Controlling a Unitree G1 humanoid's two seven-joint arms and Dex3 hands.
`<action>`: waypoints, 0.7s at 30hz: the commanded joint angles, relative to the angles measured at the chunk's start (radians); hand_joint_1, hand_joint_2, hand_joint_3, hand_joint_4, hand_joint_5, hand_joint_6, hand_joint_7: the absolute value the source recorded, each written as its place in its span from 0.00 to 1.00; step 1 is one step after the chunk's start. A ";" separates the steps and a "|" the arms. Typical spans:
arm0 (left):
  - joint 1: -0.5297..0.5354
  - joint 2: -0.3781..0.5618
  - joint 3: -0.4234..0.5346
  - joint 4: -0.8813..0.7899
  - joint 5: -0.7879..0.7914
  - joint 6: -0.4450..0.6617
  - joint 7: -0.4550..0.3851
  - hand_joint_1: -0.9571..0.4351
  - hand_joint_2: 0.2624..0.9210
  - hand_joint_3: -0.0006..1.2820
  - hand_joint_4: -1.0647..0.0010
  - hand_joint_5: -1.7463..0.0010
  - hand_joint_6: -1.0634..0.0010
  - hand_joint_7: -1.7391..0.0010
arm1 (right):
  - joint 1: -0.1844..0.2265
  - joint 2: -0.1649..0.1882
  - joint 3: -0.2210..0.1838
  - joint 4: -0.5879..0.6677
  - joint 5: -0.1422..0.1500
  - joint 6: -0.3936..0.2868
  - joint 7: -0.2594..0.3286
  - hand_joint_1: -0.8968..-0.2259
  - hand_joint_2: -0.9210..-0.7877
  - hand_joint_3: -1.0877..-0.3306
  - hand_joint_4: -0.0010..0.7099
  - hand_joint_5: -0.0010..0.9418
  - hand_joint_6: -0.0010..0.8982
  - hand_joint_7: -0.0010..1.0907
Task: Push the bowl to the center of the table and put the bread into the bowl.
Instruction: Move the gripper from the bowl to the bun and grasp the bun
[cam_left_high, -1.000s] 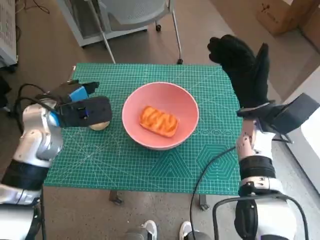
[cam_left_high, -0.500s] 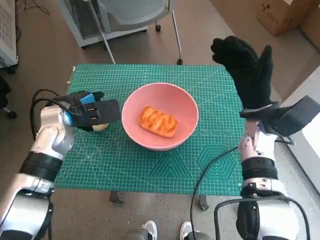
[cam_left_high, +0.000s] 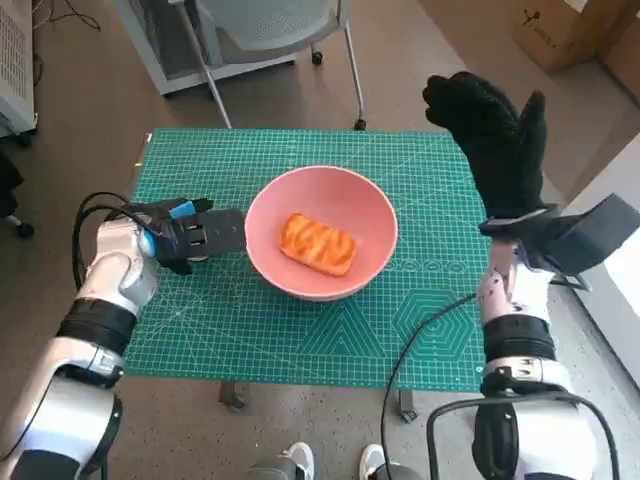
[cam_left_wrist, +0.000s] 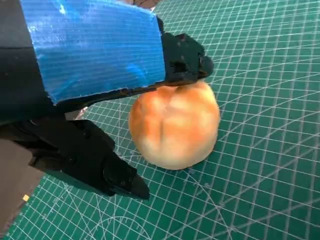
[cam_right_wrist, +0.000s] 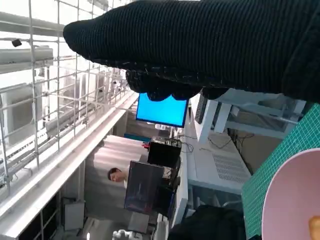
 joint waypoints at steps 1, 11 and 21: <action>-0.011 -0.011 -0.014 0.047 0.004 -0.007 0.004 0.66 0.76 0.01 0.54 0.96 0.67 0.99 | 0.025 0.002 0.001 0.002 0.007 0.014 0.009 0.26 0.00 0.49 0.35 0.00 0.40 0.00; 0.006 -0.022 -0.008 0.102 -0.008 -0.089 0.125 0.67 0.81 0.01 0.35 0.88 0.53 0.97 | 0.024 0.009 0.006 0.002 0.004 0.018 0.005 0.26 0.00 0.49 0.37 0.01 0.40 0.00; 0.061 -0.002 -0.017 0.107 0.016 -0.236 0.396 0.70 0.99 0.07 0.43 0.29 0.38 0.42 | 0.026 0.014 0.008 0.002 0.005 0.014 0.011 0.29 0.00 0.49 0.37 0.01 0.41 0.01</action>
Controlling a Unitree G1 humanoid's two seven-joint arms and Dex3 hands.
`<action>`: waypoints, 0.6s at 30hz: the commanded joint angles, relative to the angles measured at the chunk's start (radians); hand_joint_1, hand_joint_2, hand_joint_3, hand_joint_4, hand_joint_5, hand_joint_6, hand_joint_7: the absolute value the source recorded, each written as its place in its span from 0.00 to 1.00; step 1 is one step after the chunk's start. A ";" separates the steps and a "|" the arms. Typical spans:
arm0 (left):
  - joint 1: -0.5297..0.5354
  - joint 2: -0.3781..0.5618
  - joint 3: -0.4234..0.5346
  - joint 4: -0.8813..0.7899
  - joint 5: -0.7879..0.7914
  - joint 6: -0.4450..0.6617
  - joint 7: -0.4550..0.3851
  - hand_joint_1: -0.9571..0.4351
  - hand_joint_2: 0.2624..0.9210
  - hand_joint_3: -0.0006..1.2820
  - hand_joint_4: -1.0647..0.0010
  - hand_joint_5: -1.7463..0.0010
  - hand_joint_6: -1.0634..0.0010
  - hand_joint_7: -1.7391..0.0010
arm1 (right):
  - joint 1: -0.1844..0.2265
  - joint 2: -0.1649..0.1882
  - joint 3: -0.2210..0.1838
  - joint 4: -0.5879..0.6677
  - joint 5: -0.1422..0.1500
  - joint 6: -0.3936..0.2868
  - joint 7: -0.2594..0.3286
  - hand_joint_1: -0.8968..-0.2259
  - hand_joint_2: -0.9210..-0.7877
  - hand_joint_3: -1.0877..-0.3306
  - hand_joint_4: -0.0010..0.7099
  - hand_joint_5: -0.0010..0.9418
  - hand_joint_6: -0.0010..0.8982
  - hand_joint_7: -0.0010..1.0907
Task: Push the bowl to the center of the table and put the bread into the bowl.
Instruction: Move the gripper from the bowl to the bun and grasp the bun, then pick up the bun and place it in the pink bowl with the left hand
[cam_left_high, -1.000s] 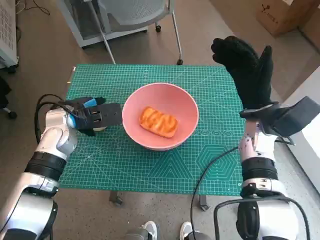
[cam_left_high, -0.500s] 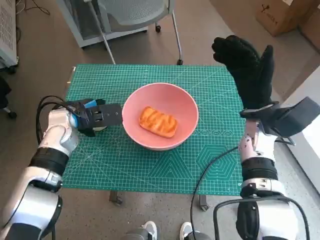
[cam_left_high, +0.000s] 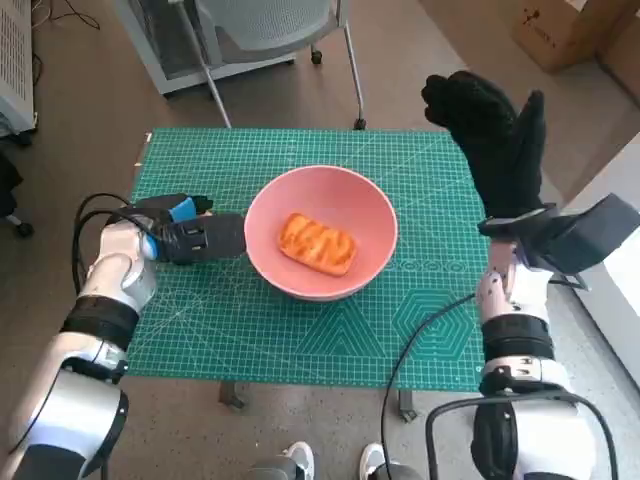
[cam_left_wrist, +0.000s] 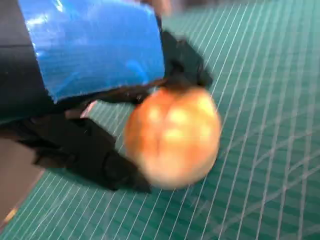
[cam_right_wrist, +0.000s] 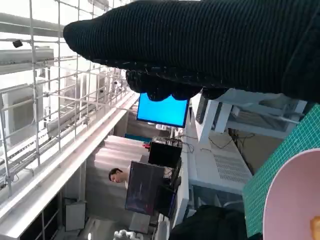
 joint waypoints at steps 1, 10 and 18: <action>0.040 0.017 -0.009 0.010 0.016 -0.050 0.086 0.70 0.99 0.07 0.42 0.30 0.37 0.40 | 0.026 0.007 0.003 0.002 0.004 0.012 0.010 0.29 0.00 0.49 0.37 0.01 0.41 0.01; 0.047 0.064 0.014 -0.126 0.013 0.017 0.035 0.69 1.00 0.05 0.38 0.35 0.37 0.32 | 0.027 0.010 0.000 0.005 0.007 0.013 0.008 0.30 0.00 0.49 0.38 0.01 0.42 0.01; 0.108 0.143 0.116 -0.452 -0.016 0.105 -0.045 0.69 1.00 0.06 0.39 0.33 0.38 0.32 | 0.031 0.015 0.003 -0.002 0.004 0.017 0.000 0.29 0.00 0.49 0.38 0.01 0.42 0.01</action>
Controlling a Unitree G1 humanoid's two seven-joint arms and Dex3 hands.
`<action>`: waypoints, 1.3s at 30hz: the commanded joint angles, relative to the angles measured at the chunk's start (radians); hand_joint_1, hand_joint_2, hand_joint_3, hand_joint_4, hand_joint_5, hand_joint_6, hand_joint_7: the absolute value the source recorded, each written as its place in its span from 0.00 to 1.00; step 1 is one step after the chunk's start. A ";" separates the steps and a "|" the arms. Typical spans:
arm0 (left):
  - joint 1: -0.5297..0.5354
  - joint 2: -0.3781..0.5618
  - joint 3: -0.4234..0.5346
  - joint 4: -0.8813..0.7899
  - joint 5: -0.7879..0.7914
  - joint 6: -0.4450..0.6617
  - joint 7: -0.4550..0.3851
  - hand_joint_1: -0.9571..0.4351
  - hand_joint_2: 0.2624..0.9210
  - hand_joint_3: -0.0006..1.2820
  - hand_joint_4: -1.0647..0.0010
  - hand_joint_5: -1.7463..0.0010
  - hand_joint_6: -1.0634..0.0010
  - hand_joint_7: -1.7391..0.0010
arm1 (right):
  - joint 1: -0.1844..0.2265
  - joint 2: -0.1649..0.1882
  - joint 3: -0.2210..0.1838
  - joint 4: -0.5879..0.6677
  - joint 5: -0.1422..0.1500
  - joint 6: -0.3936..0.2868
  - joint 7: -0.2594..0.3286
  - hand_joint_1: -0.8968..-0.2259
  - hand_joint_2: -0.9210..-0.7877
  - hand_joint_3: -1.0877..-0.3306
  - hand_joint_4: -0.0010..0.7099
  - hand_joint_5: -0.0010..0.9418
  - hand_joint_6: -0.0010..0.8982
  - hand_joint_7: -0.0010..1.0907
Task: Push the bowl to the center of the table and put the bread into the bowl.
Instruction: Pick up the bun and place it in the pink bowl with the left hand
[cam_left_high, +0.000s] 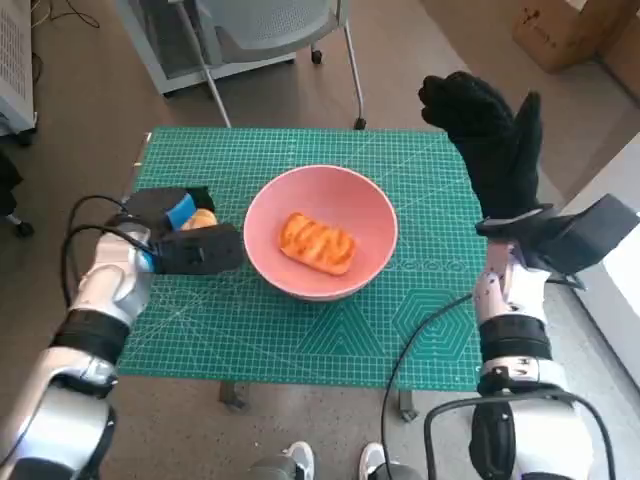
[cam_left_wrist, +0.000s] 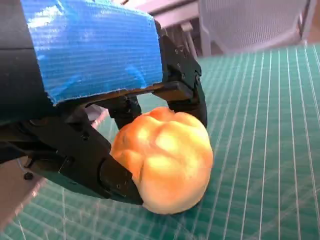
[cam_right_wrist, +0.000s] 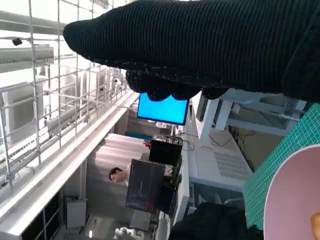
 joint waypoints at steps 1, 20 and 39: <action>0.037 0.061 0.078 -0.220 -0.013 0.057 -0.045 0.69 1.00 0.06 0.39 0.33 0.38 0.32 | 0.030 0.010 0.003 0.001 0.004 0.017 -0.002 0.29 0.00 0.49 0.38 0.01 0.42 0.01; 0.100 0.026 0.239 -0.842 0.016 0.144 -0.087 0.69 0.99 0.01 0.29 0.40 0.34 0.35 | 0.029 0.014 -0.003 -0.010 0.019 0.044 0.020 0.28 0.00 0.50 0.37 0.00 0.42 0.00; 0.027 -0.198 0.087 -0.734 0.045 0.064 -0.069 0.69 1.00 0.01 0.29 0.40 0.37 0.34 | 0.027 0.012 0.001 -0.006 0.020 0.044 0.030 0.31 0.00 0.50 0.39 0.01 0.42 0.00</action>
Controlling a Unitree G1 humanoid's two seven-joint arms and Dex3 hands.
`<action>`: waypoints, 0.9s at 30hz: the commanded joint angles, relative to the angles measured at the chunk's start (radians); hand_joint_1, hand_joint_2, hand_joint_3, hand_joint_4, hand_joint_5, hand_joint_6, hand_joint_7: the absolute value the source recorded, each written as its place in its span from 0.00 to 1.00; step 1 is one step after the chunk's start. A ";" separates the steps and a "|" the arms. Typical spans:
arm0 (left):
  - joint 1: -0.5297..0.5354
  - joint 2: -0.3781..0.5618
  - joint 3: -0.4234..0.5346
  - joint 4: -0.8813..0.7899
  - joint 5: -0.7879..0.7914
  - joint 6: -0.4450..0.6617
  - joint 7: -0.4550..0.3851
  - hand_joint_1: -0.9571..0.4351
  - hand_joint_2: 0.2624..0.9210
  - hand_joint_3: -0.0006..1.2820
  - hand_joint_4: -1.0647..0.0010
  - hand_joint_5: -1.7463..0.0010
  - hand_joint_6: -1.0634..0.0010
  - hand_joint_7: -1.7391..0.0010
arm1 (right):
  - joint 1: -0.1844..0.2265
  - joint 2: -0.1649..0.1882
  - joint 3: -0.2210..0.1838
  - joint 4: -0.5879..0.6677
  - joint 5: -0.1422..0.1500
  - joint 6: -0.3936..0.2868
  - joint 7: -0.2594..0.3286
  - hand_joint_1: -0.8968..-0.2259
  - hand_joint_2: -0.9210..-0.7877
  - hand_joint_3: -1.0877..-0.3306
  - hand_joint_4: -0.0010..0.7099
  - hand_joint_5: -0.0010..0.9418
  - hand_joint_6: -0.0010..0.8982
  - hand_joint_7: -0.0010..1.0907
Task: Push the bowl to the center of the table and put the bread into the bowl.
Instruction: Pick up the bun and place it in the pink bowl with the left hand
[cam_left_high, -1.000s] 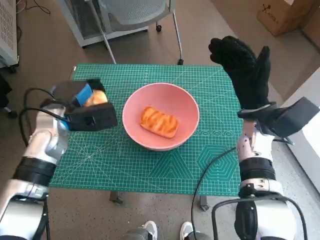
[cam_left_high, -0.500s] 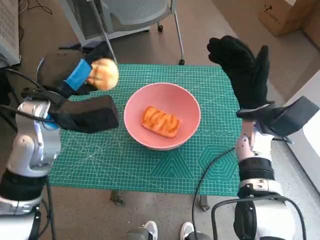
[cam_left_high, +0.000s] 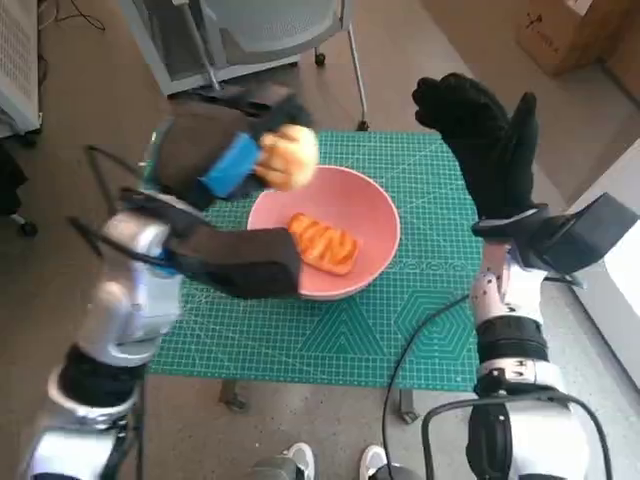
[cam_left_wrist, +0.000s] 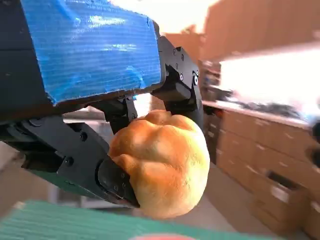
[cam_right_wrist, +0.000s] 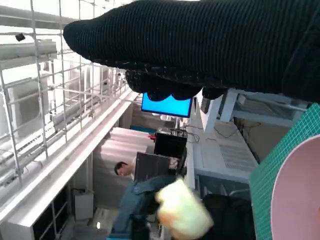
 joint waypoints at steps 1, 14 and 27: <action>-0.023 -0.049 -0.034 0.073 -0.004 -0.038 0.004 0.69 1.00 0.02 0.29 0.39 0.37 0.34 | 0.024 0.000 0.001 0.014 0.003 0.013 0.009 0.32 0.00 0.50 0.39 0.01 0.42 0.00; -0.035 -0.110 -0.033 0.248 -0.067 -0.132 0.002 0.69 1.00 0.03 0.33 0.38 0.37 0.32 | 0.039 -0.014 0.000 -0.010 0.006 0.010 0.017 0.33 0.00 0.48 0.39 0.00 0.42 0.00; 0.010 -0.149 0.011 0.187 -0.176 0.059 -0.156 0.53 0.87 0.01 0.85 0.95 0.75 0.95 | 0.047 -0.010 0.004 -0.032 0.012 0.015 0.009 0.30 0.00 0.48 0.39 0.00 0.42 0.00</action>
